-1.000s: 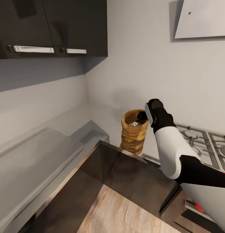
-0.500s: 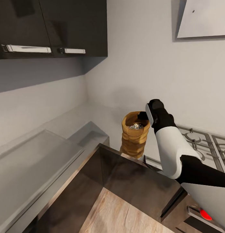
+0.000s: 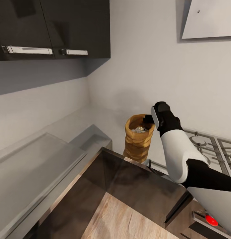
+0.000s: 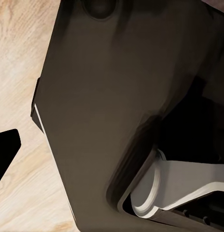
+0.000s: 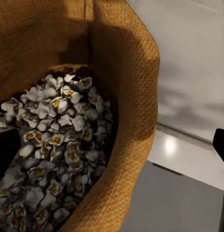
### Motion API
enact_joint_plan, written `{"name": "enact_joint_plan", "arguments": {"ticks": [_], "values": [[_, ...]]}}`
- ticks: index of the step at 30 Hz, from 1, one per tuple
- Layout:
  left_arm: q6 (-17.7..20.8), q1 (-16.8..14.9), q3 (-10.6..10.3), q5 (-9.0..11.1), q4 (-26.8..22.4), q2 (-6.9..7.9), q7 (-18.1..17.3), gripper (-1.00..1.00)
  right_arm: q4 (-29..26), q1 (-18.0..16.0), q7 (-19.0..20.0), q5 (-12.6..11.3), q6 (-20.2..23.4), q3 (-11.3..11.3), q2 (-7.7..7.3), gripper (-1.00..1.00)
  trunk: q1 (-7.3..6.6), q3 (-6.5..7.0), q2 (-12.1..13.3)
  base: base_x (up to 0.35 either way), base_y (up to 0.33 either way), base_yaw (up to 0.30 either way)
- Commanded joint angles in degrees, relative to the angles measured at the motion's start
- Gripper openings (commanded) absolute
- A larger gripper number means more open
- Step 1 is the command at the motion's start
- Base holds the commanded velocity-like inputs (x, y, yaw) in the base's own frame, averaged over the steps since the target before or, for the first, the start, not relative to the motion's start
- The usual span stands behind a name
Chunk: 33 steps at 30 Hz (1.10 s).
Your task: In the kitchen, take the popcorn bag from the countertop, put it into the microwave, and heat it until the popcorn is cooked so the cooked popcorn ends up inside the bag.
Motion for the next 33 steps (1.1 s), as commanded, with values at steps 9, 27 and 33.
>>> {"name": "enact_joint_plan", "arguments": {"ticks": [9, 27, 33], "values": [[-0.07, 0.03, 0.07, 0.25, -0.1, -0.01, -0.01, 1.0, -0.14, -0.05, -0.95, 0.45, -1.15, -0.35, 0.81, 1.0, 0.01, -0.05, -0.04, 0.0, 0.0, 0.0], [-0.07, 0.03, 0.07, 0.25, -0.1, -0.01, -0.01, 1.0, 0.55, -0.04, -17.94, -3.89, -3.83, -7.7, 1.55, 1.0, 0.01, -0.05, -0.04, 0.0, 0.0, 0.0], [-0.07, 0.03, 0.07, 0.25, -0.1, -0.01, 0.0, 1.0, 0.71, -0.02, -18.19, -4.12, -3.78, -7.73, 1.55, 1.0, 0.01, -0.05, -0.04, 0.0, 0.0, 0.0]]}}
